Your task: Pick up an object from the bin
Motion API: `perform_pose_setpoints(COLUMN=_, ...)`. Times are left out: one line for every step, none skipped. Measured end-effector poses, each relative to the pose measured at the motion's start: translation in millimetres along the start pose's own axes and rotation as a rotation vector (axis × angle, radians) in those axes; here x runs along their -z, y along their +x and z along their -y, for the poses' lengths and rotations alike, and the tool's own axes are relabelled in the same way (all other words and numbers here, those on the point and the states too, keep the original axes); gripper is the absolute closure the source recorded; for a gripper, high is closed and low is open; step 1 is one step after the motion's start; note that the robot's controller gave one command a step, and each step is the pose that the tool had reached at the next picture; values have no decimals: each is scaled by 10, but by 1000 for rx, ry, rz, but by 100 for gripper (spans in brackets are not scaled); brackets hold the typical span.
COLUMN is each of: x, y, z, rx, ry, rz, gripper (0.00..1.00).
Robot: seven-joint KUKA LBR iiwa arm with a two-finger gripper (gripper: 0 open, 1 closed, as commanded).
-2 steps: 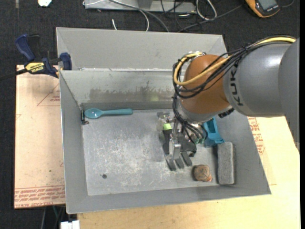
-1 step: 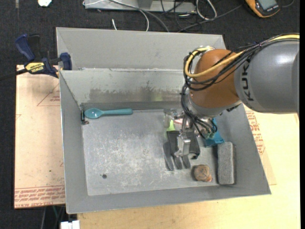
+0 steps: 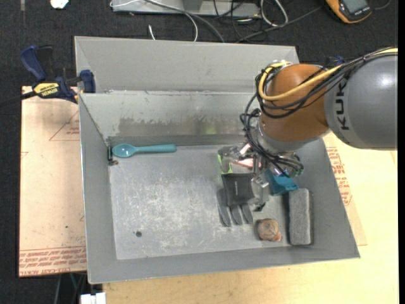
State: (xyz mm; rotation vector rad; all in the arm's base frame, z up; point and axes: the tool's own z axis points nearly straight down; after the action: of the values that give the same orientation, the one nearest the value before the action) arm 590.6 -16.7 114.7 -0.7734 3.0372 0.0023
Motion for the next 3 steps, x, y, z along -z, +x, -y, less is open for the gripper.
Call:
perform_pose_setpoints(x=-440, y=-164, z=323, rx=357, ry=4, rz=13, gripper=0)
perform_pose_setpoints(x=-397, y=-19, z=297, rx=334, ry=8, rz=13, gripper=100)
perform_pose_setpoints(x=-397, y=-19, z=298, rx=333, ry=8, rz=13, gripper=100)
